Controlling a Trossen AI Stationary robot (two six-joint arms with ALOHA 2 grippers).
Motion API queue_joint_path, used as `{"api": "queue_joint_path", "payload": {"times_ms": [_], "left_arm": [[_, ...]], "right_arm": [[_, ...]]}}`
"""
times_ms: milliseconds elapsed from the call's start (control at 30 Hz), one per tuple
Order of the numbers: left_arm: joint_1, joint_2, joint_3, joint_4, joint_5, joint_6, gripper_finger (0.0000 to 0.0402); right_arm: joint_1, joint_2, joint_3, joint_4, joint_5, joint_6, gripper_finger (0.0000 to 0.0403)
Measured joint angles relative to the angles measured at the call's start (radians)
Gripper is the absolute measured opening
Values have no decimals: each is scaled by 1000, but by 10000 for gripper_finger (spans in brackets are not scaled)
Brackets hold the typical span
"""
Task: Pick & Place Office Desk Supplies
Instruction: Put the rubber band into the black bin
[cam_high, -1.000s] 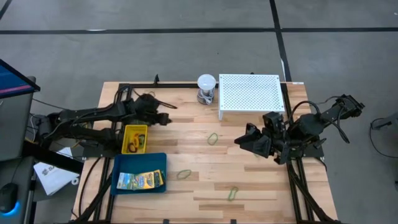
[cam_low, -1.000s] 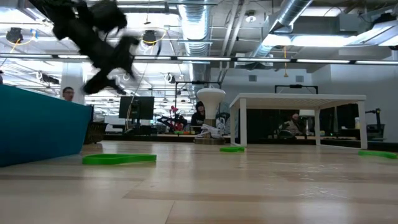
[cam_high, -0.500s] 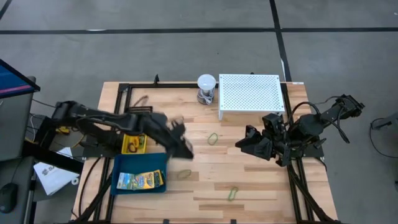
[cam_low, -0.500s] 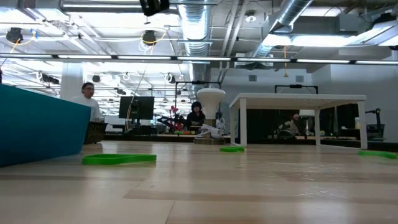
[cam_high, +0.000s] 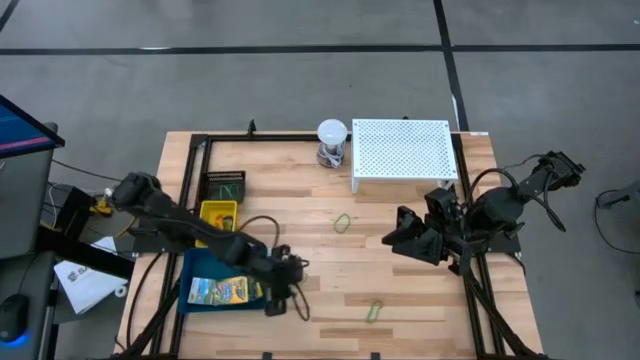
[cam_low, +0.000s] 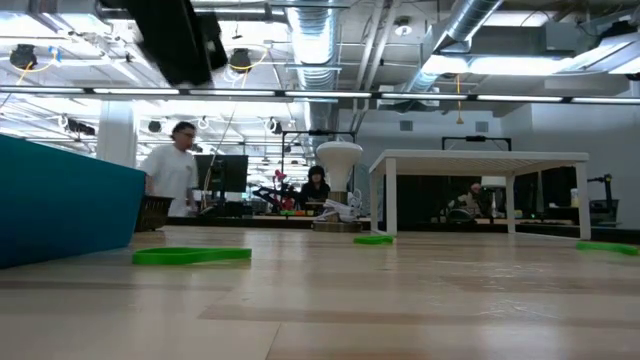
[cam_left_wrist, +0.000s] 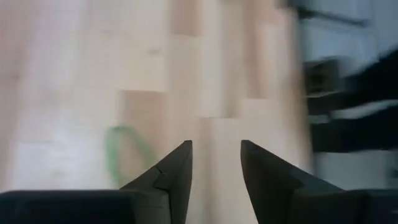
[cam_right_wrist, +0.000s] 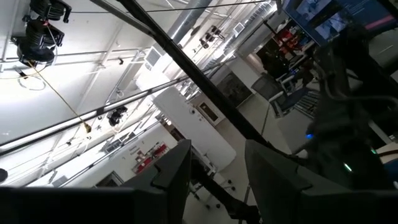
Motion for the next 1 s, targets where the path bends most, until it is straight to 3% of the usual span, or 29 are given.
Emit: {"api": "queue_joint_path", "payload": {"times_ms": [300, 800, 900, 1000], "left_arm": [[88, 161, -1, 4, -28, 90, 109], [137, 297, 0, 15, -119, 137, 103], [139, 305, 2, 19, -83, 137, 88], [137, 306, 2, 26, -44, 115, 48]], "right_arm": [[1, 0, 0, -1, -3, 2, 148], [6, 0, 0, -24, -3, 18, 148], [6, 0, 0, -25, -3, 25, 148], [6, 0, 0, -27, -3, 25, 148]]}}
